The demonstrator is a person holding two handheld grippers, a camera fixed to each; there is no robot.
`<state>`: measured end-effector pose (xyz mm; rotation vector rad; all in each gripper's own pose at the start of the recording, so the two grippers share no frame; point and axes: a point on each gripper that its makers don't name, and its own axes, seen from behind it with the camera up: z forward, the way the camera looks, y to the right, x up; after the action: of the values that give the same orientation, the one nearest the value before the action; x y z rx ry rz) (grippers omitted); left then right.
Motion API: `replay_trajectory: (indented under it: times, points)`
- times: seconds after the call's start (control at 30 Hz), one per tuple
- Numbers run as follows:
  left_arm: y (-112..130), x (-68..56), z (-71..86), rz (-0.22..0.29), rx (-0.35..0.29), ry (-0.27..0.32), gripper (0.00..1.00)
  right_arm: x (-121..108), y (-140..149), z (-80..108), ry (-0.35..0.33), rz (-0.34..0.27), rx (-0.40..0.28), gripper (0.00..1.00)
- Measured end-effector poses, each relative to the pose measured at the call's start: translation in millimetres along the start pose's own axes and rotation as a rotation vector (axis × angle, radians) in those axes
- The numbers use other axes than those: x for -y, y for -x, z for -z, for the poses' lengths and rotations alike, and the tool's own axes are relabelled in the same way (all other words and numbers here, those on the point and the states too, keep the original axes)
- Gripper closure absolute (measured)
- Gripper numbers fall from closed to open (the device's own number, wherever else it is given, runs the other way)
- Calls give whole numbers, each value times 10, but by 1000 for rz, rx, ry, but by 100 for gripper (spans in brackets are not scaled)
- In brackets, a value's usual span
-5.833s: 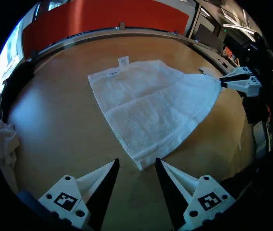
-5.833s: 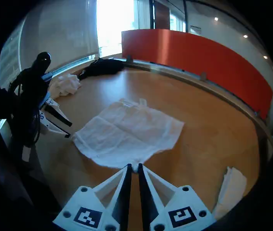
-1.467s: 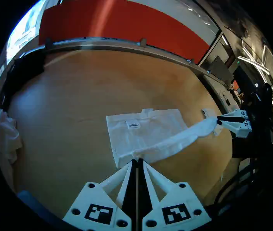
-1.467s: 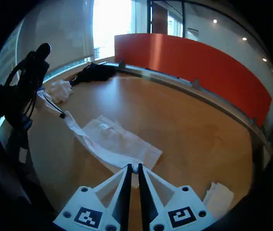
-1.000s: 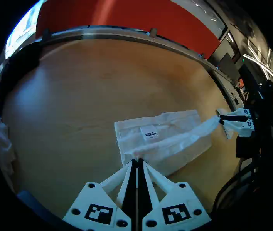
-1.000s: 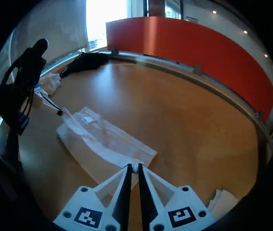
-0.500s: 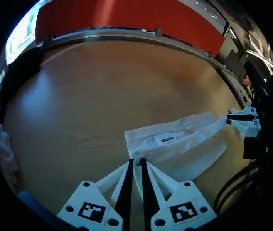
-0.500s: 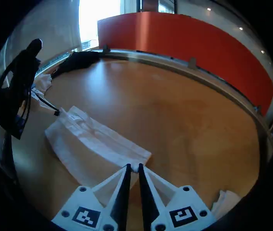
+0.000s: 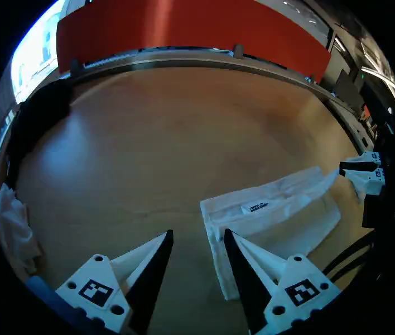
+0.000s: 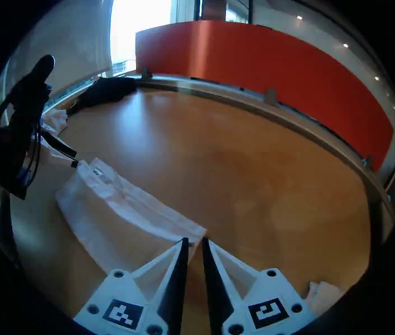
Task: Fold towel
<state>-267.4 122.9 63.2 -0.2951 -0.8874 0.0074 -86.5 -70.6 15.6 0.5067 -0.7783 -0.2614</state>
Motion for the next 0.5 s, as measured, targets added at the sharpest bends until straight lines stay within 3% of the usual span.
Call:
replay_trajectory:
  times: [0.17,0.23,0.33,0.5]
  points:
    - [-100,106,14,11,-37,-40,27,-74,-16,7,25,3,-6,63]
    - [-158,153,39,11,-58,-59,13,-99,-24,12,33,4,-9,63]
    - [-225,200,79,13,-80,-75,12,-131,-38,20,44,3,-13,61]
    - [-241,229,134,25,-90,-81,12,-137,-66,45,50,0,-24,40]
